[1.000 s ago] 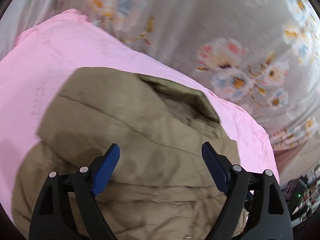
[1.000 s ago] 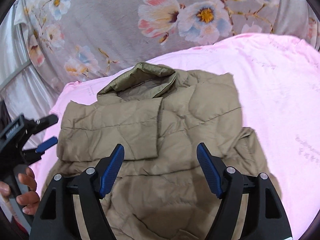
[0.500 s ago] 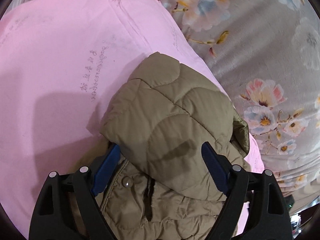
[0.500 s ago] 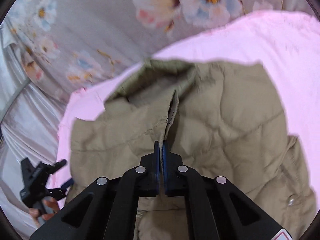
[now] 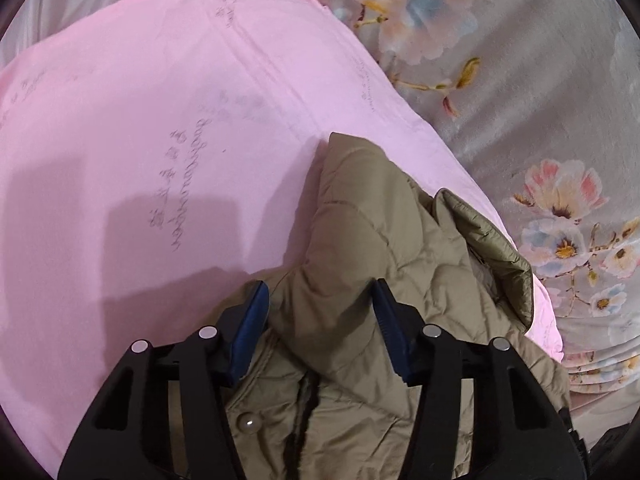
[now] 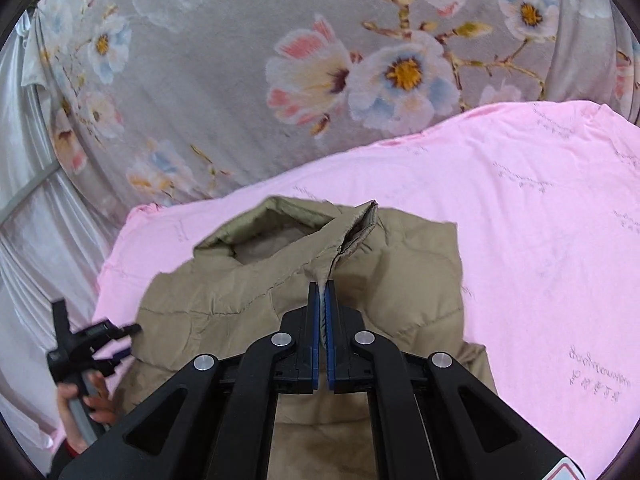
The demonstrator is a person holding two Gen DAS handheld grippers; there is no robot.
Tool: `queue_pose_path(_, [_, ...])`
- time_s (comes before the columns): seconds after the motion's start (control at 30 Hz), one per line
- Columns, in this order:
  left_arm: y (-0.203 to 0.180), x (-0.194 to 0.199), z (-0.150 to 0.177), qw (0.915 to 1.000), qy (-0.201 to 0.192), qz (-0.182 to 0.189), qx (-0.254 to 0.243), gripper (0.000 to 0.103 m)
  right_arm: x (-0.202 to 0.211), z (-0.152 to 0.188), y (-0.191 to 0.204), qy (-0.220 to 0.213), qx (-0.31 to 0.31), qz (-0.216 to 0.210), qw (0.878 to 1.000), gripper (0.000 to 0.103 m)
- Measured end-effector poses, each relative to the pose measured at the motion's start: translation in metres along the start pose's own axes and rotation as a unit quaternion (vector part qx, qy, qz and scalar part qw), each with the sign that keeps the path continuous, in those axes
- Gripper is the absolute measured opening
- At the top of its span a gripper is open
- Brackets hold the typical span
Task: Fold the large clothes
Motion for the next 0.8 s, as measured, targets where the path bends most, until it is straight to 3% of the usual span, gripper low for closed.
queue_pose_path(0.17, [-0.006, -0.018, 0.002, 0.9992, 0.008, -0.031, -0.024, 0.048, -0.007, 0.022, -0.018, 0.014, -0.018, 0.005, 1.0, 0.003])
queue_pose_path(0.2, [-0.007, -0.02, 0.003, 0.9987, 0.005, -0.037, -0.033, 0.039, -0.008, 0.027, -0.019, 0.018, -0.018, 0.005, 1.0, 0.003])
queue_pose_path(0.33, [-0.005, -0.018, 0.01, 0.994, -0.02, -0.068, -0.083, 0.015, -0.024, 0.055, -0.016, 0.062, -0.002, 0.008, 0.998, 0.002])
queue_pose_path(0.53, [0.001, -0.017, 0.028, 0.9819, -0.052, -0.104, -0.15, 0.012, -0.043, 0.097, -0.008, 0.112, 0.023, 0.024, 0.993, 0.002])
queue_pose_path(0.7, [-0.003, -0.017, 0.033, 0.9707, -0.076, -0.131, -0.186, 0.012, -0.05, 0.097, -0.008, 0.135, 0.034, 0.03, 0.99, 0.003])
queue_pose_path(0.8, [-0.008, -0.002, 0.033, 0.9655, -0.09, -0.138, -0.202, 0.015, -0.035, 0.087, -0.011, 0.134, 0.032, 0.049, 0.989, 0.013])
Point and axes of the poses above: each gripper's, at about its wrist camera, not at the fingertips, and x roughly against the way its jaws point, y to its left, z to its underside, the point moved 7 cm from there along -x, roughly the way its jaws point, and after that the axes turned 15 degrees about x, right-handed, at the moved point
